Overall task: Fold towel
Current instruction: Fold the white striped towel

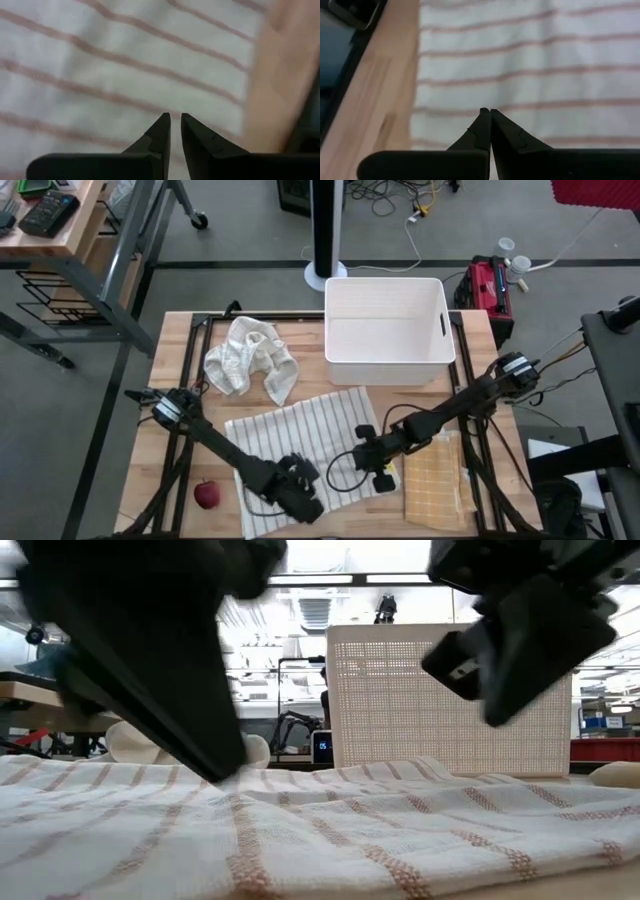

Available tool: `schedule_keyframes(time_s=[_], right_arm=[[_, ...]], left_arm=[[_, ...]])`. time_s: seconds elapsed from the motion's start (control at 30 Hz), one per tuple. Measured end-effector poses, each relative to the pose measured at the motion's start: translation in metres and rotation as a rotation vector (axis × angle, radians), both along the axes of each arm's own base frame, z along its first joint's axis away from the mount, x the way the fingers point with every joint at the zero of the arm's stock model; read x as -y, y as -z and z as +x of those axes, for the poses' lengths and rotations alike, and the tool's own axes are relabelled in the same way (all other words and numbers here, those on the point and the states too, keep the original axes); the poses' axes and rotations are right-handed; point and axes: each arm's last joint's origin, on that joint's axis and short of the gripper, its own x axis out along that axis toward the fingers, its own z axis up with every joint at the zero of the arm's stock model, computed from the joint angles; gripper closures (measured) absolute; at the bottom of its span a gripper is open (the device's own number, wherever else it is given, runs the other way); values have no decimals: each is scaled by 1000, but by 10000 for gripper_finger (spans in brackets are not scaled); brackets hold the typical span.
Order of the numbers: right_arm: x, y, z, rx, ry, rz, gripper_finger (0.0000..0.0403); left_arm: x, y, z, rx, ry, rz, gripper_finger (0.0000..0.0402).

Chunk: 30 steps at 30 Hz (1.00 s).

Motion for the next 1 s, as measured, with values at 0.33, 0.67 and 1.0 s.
schedule_keyframes(time_s=[0.33,0.67,1.0], right_arm=[[-3,7,-12,-139,-4,-2,403],[5,14,-18,-190,133,-140,403],[5,13,-16,-154,153,-169,403]], left_arm=[[7,-17,-28,-72,79,95,366],[-12,4,-50,-257,-91,179,366],[-13,9,-48,-210,-129,159,366]])
